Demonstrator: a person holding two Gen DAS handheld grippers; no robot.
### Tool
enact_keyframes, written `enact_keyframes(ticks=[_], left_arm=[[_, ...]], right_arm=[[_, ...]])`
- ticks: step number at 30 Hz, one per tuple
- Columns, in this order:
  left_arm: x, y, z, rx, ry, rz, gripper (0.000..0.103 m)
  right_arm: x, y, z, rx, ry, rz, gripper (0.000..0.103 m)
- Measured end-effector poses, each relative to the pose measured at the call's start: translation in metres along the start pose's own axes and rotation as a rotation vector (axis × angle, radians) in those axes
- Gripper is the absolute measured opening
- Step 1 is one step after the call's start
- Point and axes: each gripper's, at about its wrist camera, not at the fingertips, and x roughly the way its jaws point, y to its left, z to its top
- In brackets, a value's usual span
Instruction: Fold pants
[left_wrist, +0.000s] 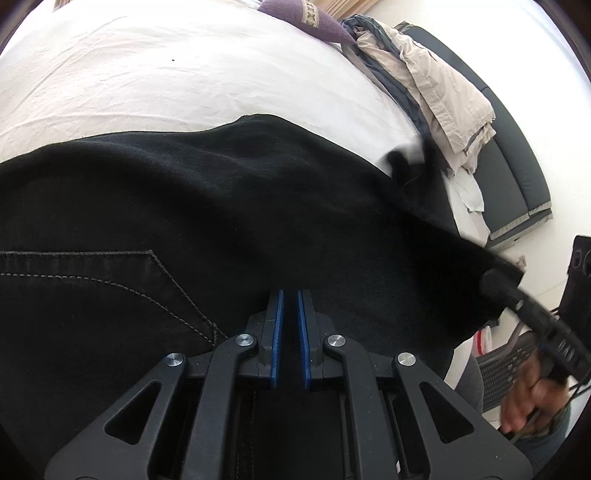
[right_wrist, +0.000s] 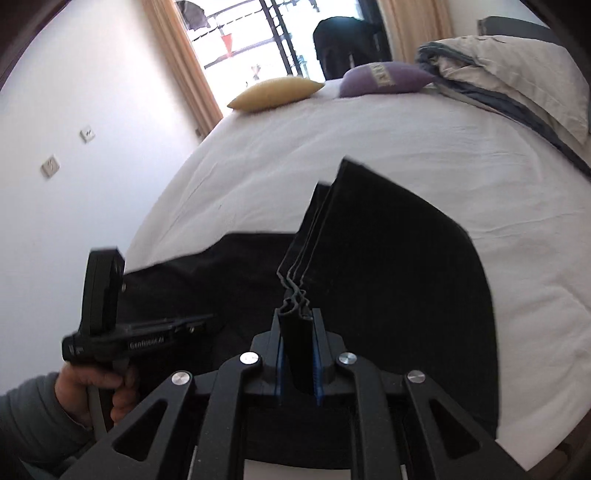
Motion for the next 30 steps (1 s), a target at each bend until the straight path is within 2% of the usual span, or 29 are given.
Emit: enact_keyframes(ticks=[3, 7, 12, 14, 16, 17, 18, 19, 26, 28, 29, 30], left_arm=[[-0.005, 0.007, -0.001, -0.042, -0.025, -0.002, 0.008], [-0.017, 0.017, -0.002, -0.112, -0.044, -0.042, 0.008], [-0.029, 0.023, -0.006, -0.234, -0.048, -0.221, 0.008], [-0.031, 0.027, -0.007, -0.276, -0.032, -0.261, 0.009], [-0.035, 0.034, -0.009, -0.332, -0.022, -0.305, 0.027], [-0.038, 0.037, -0.01, -0.356, -0.029, -0.325, 0.054], [-0.042, 0.04, -0.011, -0.378, -0.043, -0.348, 0.073], [-0.045, 0.041, -0.013, -0.39, -0.06, -0.377, 0.074], [-0.053, 0.048, -0.014, -0.404, -0.044, -0.386, 0.074], [-0.05, 0.051, -0.015, -0.399, -0.035, -0.378, 0.07], [-0.048, 0.051, -0.015, -0.39, -0.026, -0.359, 0.055], [-0.045, 0.051, -0.015, -0.383, -0.011, -0.335, 0.032]], right_arm=[[0.028, 0.014, -0.021, 0.013, 0.068, -0.008, 0.013], [0.024, 0.015, -0.026, 0.013, 0.051, -0.028, 0.013], [0.007, 0.048, -0.03, -0.131, -0.009, -0.054, 0.013], [0.003, 0.069, -0.039, -0.204, -0.018, -0.054, 0.013], [0.003, 0.091, -0.05, -0.279, -0.017, -0.053, 0.013], [0.004, 0.101, -0.056, -0.311, -0.015, -0.051, 0.013], [0.006, 0.11, -0.062, -0.34, -0.011, -0.054, 0.013], [0.01, 0.117, -0.067, -0.363, -0.005, -0.056, 0.013], [0.015, 0.126, -0.072, -0.408, 0.002, -0.066, 0.013], [0.016, 0.128, -0.074, -0.426, 0.008, -0.072, 0.013], [0.017, 0.13, -0.076, -0.437, 0.013, -0.079, 0.013], [0.018, 0.131, -0.078, -0.443, 0.018, -0.081, 0.013]])
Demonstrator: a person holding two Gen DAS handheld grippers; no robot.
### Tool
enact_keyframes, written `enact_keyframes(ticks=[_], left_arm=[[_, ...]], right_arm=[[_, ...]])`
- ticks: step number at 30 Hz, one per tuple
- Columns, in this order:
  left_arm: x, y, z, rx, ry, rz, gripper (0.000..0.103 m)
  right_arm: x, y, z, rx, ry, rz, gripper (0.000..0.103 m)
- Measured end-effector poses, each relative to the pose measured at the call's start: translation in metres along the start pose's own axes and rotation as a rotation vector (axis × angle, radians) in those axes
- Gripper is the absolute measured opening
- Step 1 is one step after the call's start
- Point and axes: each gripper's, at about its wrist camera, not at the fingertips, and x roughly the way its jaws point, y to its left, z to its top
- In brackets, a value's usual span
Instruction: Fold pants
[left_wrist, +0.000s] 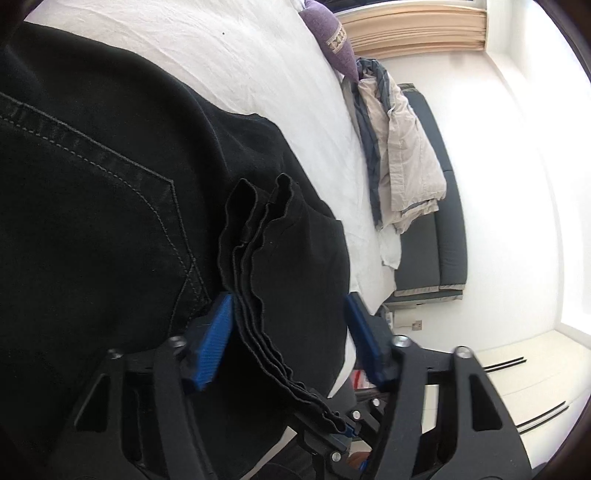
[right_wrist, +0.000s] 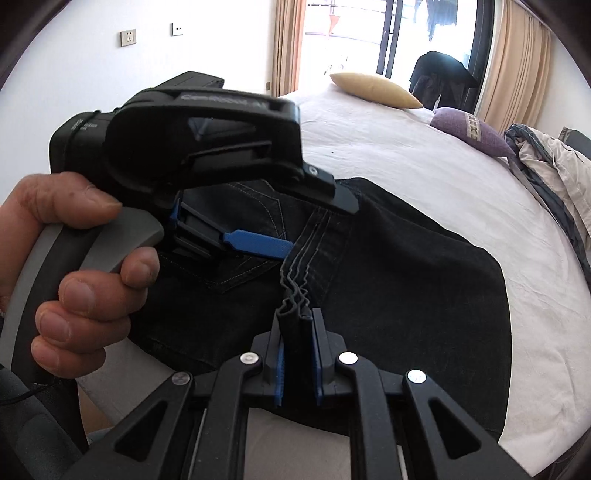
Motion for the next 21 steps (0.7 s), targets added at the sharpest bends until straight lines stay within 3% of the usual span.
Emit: enact_keyframes(ticks=[3, 5, 10, 21], left_arm=[[-0.002, 0.008, 0.001, -0.005, 0.009, 0.046, 0.011], [-0.004, 0.009, 0.003, 0.014, 0.007, 0.086, 0.006], [-0.012, 0.007, 0.003, 0.067, 0.004, 0.149, 0.004], [-0.027, 0.015, -0.002, 0.056, -0.007, 0.197, 0.005]], right_arm=[[-0.001, 0.002, 0.002, -0.003, 0.003, -0.004, 0.014], [0.001, 0.003, 0.006, -0.009, 0.007, -0.007, 0.014], [0.003, 0.01, 0.007, -0.043, 0.017, -0.003, 0.014], [0.024, 0.019, 0.007, -0.083, 0.08, 0.013, 0.014]])
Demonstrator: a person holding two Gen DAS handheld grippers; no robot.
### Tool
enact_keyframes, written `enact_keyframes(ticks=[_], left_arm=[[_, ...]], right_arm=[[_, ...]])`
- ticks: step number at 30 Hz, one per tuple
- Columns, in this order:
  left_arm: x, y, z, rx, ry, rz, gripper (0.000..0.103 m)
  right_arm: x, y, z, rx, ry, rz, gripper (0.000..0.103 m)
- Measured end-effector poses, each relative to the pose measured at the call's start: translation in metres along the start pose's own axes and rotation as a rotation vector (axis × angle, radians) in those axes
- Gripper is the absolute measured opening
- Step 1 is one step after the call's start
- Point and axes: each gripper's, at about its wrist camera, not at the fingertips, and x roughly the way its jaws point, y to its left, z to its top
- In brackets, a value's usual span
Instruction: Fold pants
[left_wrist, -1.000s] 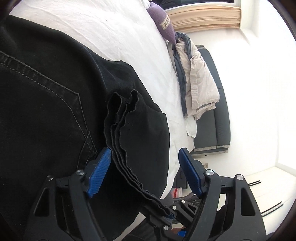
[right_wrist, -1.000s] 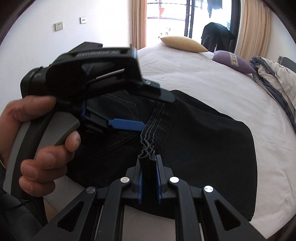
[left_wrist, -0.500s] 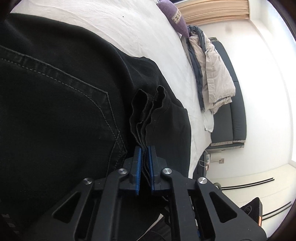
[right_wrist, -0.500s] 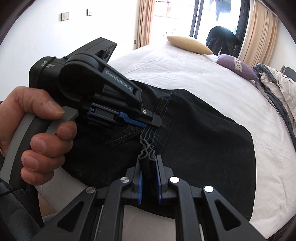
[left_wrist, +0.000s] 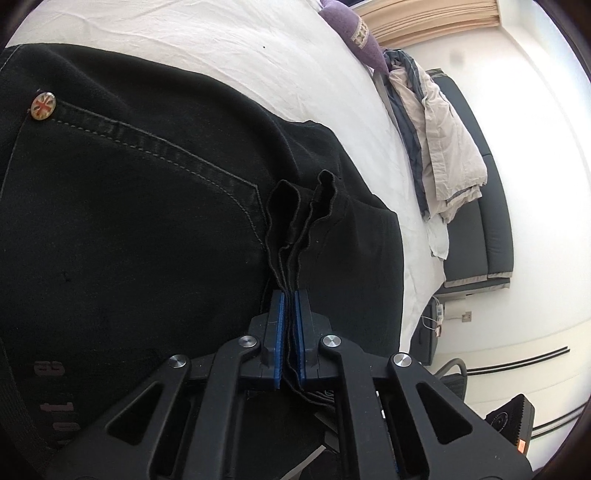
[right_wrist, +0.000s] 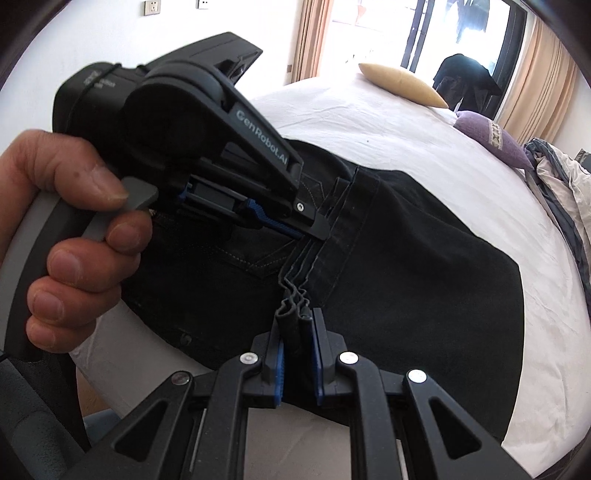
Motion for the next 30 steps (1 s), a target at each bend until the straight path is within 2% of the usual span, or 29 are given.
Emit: enact_keyframes(ticks=[2, 5, 6, 8, 10, 12, 15, 18, 21, 23, 26, 28, 30], left_arm=[[-0.004, 0.0, -0.001, 0.007, -0.002, 0.005, 0.005], [-0.021, -0.004, 0.0, 0.031, -0.024, 0.063, 0.005], [-0.03, -0.007, 0.002, 0.042, -0.04, 0.08, 0.005], [-0.045, -0.016, 0.006, 0.068, -0.075, 0.092, 0.005], [-0.053, -0.031, 0.009, 0.113, -0.095, 0.09, 0.005], [-0.051, -0.047, 0.012, 0.162, -0.093, 0.062, 0.005], [-0.032, -0.069, 0.011, 0.225, -0.06, 0.021, 0.005], [0.002, -0.081, 0.002, 0.267, 0.005, 0.031, 0.005], [0.029, -0.078, -0.01, 0.286, 0.059, 0.065, 0.005], [0.038, -0.065, -0.015, 0.257, 0.083, 0.107, 0.005], [0.041, -0.045, -0.013, 0.213, 0.079, 0.1, 0.005], [0.04, -0.039, -0.012, 0.211, 0.073, 0.103, 0.005], [0.041, -0.037, -0.011, 0.205, 0.074, 0.1, 0.005]], right_arm=[[0.009, -0.005, -0.004, 0.024, 0.024, 0.017, 0.015], [0.013, -0.01, -0.006, 0.042, 0.03, 0.034, 0.022], [0.014, -0.013, -0.005, 0.056, 0.034, 0.044, 0.027], [0.013, -0.022, -0.004, 0.109, 0.045, 0.086, 0.05], [0.005, -0.041, -0.004, 0.197, 0.042, 0.204, 0.058], [-0.012, -0.071, -0.006, 0.303, 0.002, 0.34, 0.059], [-0.03, -0.147, -0.018, 0.509, -0.076, 0.409, 0.059], [-0.026, -0.231, -0.034, 0.72, -0.117, 0.467, 0.059], [-0.001, -0.296, -0.039, 0.863, -0.138, 0.635, 0.059], [0.024, -0.324, -0.034, 0.892, -0.14, 0.732, 0.059], [0.065, -0.353, -0.027, 0.947, -0.12, 0.821, 0.059], [0.093, -0.365, -0.028, 0.991, -0.084, 0.839, 0.057], [0.111, -0.367, -0.035, 1.023, -0.035, 0.853, 0.048]])
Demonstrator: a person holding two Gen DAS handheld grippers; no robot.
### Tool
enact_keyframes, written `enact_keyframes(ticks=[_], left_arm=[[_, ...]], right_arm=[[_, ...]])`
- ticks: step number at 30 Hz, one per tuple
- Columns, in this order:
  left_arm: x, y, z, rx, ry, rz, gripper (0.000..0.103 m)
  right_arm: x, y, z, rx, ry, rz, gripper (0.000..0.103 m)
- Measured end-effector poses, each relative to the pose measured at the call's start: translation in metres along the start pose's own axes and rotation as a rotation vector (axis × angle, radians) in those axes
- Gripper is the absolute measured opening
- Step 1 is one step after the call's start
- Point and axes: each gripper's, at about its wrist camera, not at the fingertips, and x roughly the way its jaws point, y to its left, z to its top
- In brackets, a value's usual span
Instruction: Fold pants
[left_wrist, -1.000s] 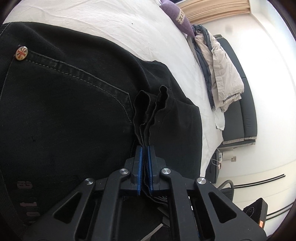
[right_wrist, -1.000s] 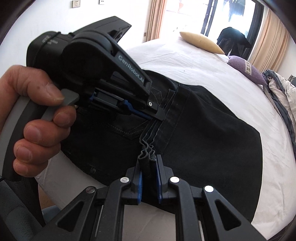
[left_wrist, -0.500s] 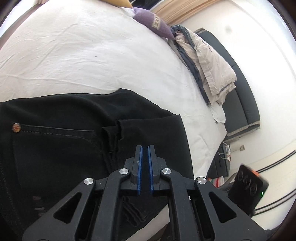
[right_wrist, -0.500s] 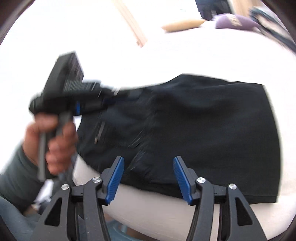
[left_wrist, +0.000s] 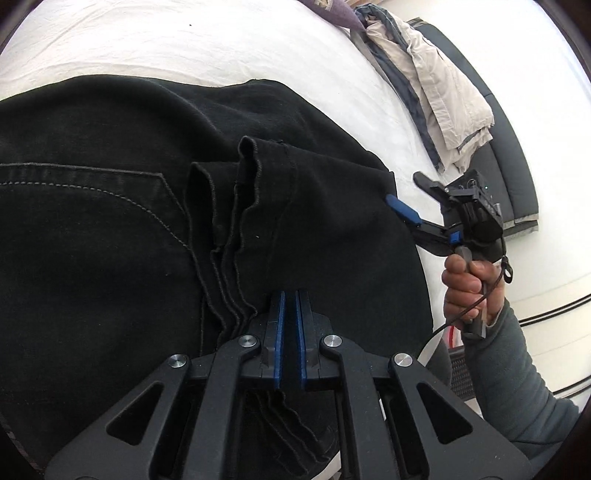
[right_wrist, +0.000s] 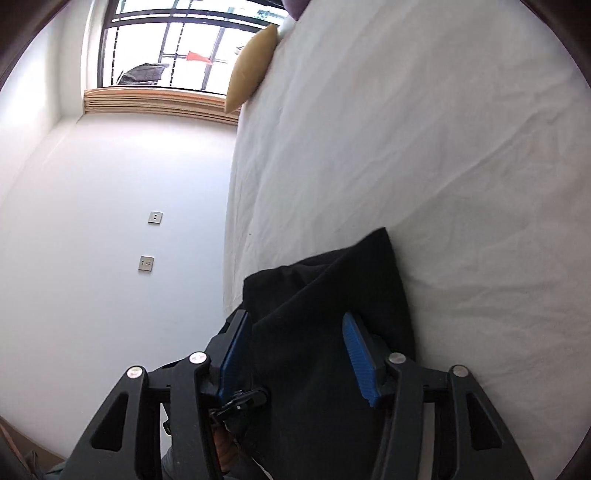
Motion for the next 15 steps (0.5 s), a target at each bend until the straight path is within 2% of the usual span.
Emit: enact_keyframes(ticks=[3, 5, 7, 11, 15], left_arm=[[0.004, 0.0, -0.002, 0.002, -0.011, -0.001, 0.005], [0.004, 0.0, -0.004, 0.006, -0.021, -0.008, 0.005], [0.003, 0.003, -0.006, -0.003, -0.025, -0.021, 0.005], [-0.01, 0.004, -0.012, -0.005, -0.041, -0.001, 0.005], [-0.061, 0.01, -0.03, -0.013, -0.114, 0.028, 0.005]], right_arm=[[-0.001, 0.006, -0.026, -0.05, 0.055, 0.011, 0.048], [-0.001, 0.011, -0.058, -0.082, 0.11, -0.002, 0.053], [-0.006, 0.01, -0.098, -0.08, 0.143, -0.031, 0.053], [-0.028, 0.017, -0.146, -0.037, 0.146, -0.022, 0.054], [-0.044, 0.05, -0.18, -0.099, 0.103, -0.011, 0.057]])
